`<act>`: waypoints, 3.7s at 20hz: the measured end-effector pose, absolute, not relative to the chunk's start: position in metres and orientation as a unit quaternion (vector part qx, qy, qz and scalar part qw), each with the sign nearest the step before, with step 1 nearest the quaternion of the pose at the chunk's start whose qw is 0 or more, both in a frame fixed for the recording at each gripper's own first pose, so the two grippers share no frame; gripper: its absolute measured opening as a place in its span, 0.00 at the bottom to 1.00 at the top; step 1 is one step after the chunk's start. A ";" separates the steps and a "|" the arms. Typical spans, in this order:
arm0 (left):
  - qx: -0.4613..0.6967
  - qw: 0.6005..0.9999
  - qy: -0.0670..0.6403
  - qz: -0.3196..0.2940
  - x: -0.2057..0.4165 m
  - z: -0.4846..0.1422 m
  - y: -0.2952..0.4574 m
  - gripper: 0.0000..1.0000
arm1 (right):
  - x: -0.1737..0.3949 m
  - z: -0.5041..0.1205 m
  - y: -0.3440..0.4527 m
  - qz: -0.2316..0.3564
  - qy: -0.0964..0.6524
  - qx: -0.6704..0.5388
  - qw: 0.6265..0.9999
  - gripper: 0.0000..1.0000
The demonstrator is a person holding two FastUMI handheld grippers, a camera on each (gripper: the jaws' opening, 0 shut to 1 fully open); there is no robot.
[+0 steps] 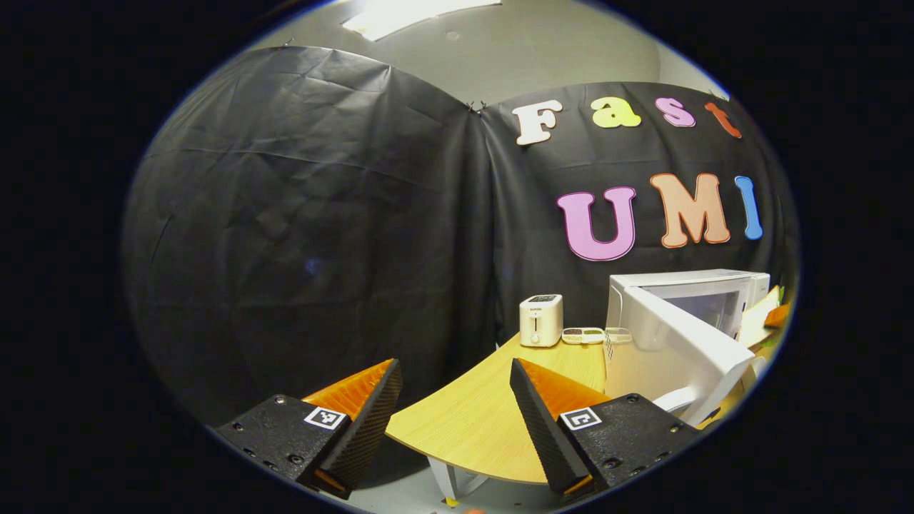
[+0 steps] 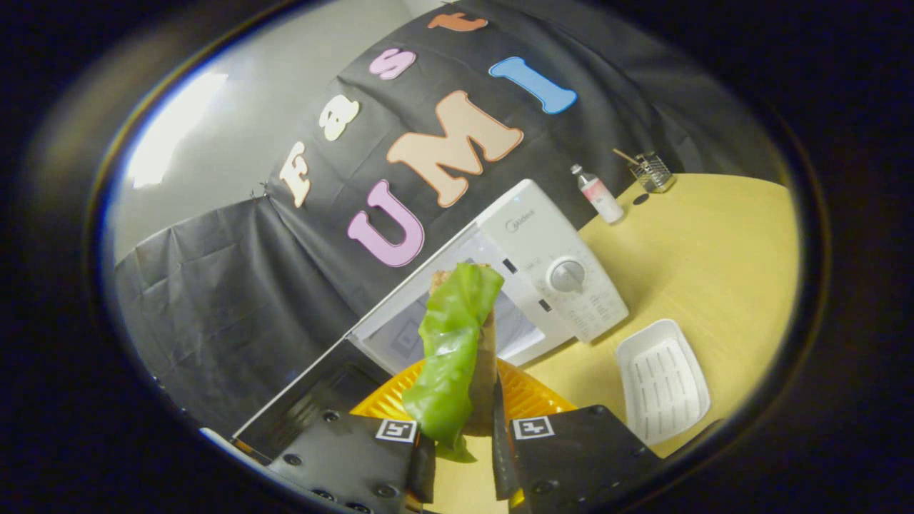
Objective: Open the microwave oven with the left hand, put the food in, and close the microwave oven.
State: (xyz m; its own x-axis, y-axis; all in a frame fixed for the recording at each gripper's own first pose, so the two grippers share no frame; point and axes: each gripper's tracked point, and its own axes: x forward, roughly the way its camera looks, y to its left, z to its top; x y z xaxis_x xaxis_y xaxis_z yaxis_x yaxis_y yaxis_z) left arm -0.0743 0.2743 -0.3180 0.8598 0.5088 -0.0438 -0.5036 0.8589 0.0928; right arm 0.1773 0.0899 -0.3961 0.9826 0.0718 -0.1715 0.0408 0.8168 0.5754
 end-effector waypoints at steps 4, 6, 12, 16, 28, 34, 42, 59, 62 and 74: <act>0.044 0.960 0.037 0.275 -0.076 -0.319 0.284 0.94 | 0.214 -0.421 0.118 -0.004 0.096 0.291 0.952 0.34; 0.045 0.959 0.038 0.277 -0.077 -0.320 0.285 0.89 | 0.235 -0.431 0.125 -0.015 0.091 0.289 0.953 0.34; 0.041 0.958 0.048 0.278 -0.073 -0.327 0.289 0.94 | 0.294 -0.441 0.155 -0.022 0.085 0.288 0.954 0.34; 0.038 0.957 0.052 0.283 -0.069 -0.332 0.293 0.93 | 0.335 -0.443 0.162 -0.039 0.072 0.260 0.962 0.34; 0.026 0.956 0.073 0.283 -0.062 -0.347 0.295 0.94 | 0.381 -0.474 0.155 -0.059 0.097 0.220 0.969 0.29; 0.028 0.957 0.072 0.280 -0.063 -0.345 0.291 0.94 | 0.382 -0.485 0.135 -0.082 0.115 0.190 0.972 0.49; 0.032 0.958 0.064 0.278 -0.066 -0.338 0.287 0.94 | 0.380 -0.480 0.106 -0.126 0.113 0.094 0.981 0.75; 0.023 0.973 0.047 0.224 -0.058 -0.330 0.258 0.65 | 0.301 -0.412 0.130 -0.010 0.079 0.018 0.997 0.92; 0.024 0.976 0.032 0.215 -0.056 -0.322 0.250 0.38 | 0.269 -0.392 0.131 0.022 0.066 -0.001 0.998 0.92; 0.017 0.984 0.026 0.177 -0.056 -0.318 0.217 0.01 | 0.144 -0.321 0.023 -0.013 0.015 -0.037 0.999 0.98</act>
